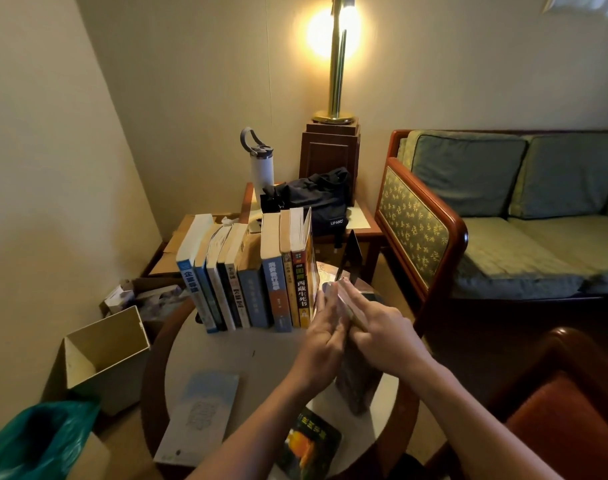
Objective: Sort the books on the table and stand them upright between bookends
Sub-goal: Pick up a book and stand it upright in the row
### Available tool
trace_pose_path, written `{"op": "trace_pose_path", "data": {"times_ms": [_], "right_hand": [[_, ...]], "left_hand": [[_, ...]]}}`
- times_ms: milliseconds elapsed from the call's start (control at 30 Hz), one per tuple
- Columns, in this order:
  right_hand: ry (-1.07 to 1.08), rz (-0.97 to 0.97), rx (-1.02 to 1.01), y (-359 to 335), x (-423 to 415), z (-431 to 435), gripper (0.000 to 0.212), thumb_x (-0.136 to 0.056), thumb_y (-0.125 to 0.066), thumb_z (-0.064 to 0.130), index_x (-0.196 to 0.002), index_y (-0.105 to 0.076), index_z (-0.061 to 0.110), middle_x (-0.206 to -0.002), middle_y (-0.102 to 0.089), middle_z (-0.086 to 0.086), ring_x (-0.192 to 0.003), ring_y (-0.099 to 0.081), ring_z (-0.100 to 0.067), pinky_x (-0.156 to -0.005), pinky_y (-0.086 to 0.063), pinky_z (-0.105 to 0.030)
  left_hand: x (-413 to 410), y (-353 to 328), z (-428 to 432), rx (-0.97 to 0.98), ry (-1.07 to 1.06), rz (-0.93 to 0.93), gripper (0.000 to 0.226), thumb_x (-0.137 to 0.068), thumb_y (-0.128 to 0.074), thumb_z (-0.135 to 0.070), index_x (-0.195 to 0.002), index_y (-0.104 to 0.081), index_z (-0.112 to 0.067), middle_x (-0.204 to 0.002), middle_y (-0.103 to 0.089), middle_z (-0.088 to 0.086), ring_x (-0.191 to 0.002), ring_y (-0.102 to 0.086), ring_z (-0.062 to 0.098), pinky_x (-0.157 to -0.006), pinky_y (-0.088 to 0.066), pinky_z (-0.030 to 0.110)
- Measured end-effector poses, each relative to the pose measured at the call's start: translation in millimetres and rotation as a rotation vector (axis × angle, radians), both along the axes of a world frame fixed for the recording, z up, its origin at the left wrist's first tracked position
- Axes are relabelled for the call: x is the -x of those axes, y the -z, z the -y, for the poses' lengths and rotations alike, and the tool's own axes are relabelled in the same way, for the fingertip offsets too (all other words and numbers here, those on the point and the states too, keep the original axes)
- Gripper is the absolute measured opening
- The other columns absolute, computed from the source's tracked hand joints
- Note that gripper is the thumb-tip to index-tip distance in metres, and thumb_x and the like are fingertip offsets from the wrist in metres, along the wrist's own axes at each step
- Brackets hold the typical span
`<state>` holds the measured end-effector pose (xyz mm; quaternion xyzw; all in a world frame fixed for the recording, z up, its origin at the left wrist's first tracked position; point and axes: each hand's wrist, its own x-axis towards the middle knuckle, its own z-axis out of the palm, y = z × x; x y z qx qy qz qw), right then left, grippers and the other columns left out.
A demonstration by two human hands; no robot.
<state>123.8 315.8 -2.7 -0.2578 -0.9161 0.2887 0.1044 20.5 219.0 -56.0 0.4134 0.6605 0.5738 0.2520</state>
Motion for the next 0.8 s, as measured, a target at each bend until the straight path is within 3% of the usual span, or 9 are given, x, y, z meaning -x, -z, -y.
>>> {"op": "trace_pose_path", "data": {"times_ms": [67,133,200,333,433,500,567,667,800], "right_hand": [[0.023,0.041,0.039,-3.0,3.6,-3.9,0.075,-0.100,-0.052,0.025,-0.154,-0.008,0.053,-0.140,-0.055,-0.006,-0.078,-0.058,-0.009,-0.068,-0.058,-0.019],[0.033,0.042,0.095,-6.8,4.1,-7.8,0.073,-0.101,-0.052,0.025,-0.153,-0.010,0.053,-0.140,-0.055,-0.008,-0.077,-0.057,-0.010,-0.070,-0.059,-0.021],[0.055,-0.002,0.152,-6.2,1.6,-13.3,0.072,-0.100,-0.054,0.026,-0.153,-0.012,0.053,-0.146,-0.051,-0.008,-0.085,-0.057,-0.014,-0.076,-0.057,-0.023],[0.132,-0.092,0.256,0.0,0.2,-21.4,0.075,-0.098,-0.059,0.032,-0.153,-0.013,0.053,-0.152,-0.045,-0.004,-0.128,-0.054,-0.027,-0.097,-0.055,-0.043],[0.146,-0.128,0.260,-6.3,8.9,-23.9,0.076,-0.098,-0.060,0.032,-0.153,-0.011,0.053,-0.151,-0.047,-0.001,-0.128,-0.055,-0.026,-0.094,-0.056,-0.044],[0.166,-0.135,0.236,-13.2,19.1,-27.4,0.076,-0.099,-0.058,0.029,-0.154,-0.010,0.049,-0.150,-0.047,-0.003,-0.125,-0.058,-0.026,-0.089,-0.057,-0.040],[0.188,-0.151,0.196,-18.3,31.0,-32.1,0.073,-0.100,-0.056,0.028,-0.155,-0.012,0.048,-0.152,-0.045,-0.004,-0.124,-0.058,-0.027,-0.090,-0.058,-0.042],[0.219,-0.165,0.122,-23.4,50.9,-37.8,0.069,-0.100,-0.054,0.025,-0.155,-0.017,0.045,-0.153,-0.045,-0.003,-0.124,-0.057,-0.027,-0.096,-0.055,-0.047],[0.237,-0.187,0.093,-23.3,82.8,-44.9,0.065,-0.101,-0.053,0.024,-0.156,-0.022,0.039,-0.148,-0.051,-0.005,-0.120,-0.060,-0.024,-0.095,-0.055,-0.039]], "left_hand": [[-2.4,2.8,-2.4,-0.017,0.001,0.043,0.056,-0.106,-0.036,-0.039,-0.148,-0.008,-0.063,-0.165,0.001,-0.020,-0.153,0.002,0.010,-0.125,-0.015,0.048],[-3.2,3.3,-4.6,0.002,0.015,0.063,0.056,-0.107,-0.037,-0.034,-0.149,-0.011,-0.061,-0.166,-0.001,-0.018,-0.153,-0.003,0.012,-0.123,-0.018,0.038],[-0.2,1.5,-3.9,0.041,0.035,-0.014,0.056,-0.106,-0.039,-0.034,-0.149,-0.013,-0.057,-0.166,-0.001,-0.017,-0.153,-0.004,0.013,-0.121,-0.021,0.032],[33.8,-5.7,-4.6,0.173,-0.023,-0.494,0.056,-0.103,-0.036,-0.040,-0.154,-0.015,-0.048,-0.164,0.003,-0.021,-0.153,0.013,0.015,-0.121,-0.011,0.051],[71.6,-26.3,-9.0,0.178,-0.152,-0.836,0.050,-0.105,-0.029,-0.041,-0.154,-0.033,-0.030,-0.165,-0.016,-0.005,-0.154,-0.002,0.027,-0.121,-0.012,0.052],[99.7,-38.4,-14.5,0.212,-0.207,-1.024,0.049,-0.102,-0.038,-0.035,-0.149,-0.043,-0.022,-0.161,-0.027,0.005,-0.150,-0.018,0.038,-0.120,-0.018,0.059],[126.5,-48.5,-20.4,0.356,-0.198,-1.132,0.056,-0.098,-0.052,-0.030,-0.152,-0.036,-0.023,-0.162,-0.020,0.005,-0.149,-0.019,0.041,-0.120,-0.018,0.060],[154.3,-55.1,-25.7,0.569,-0.108,-1.190,0.070,-0.099,-0.051,-0.042,-0.157,-0.013,-0.034,-0.166,-0.005,-0.002,-0.152,-0.006,0.036,-0.122,-0.013,0.057],[165.7,-49.2,-26.2,0.600,-0.089,-1.106,0.086,-0.096,-0.061,-0.035,-0.157,-0.001,-0.040,-0.166,0.001,-0.012,-0.153,-0.003,0.027,-0.115,-0.034,0.053]]}}
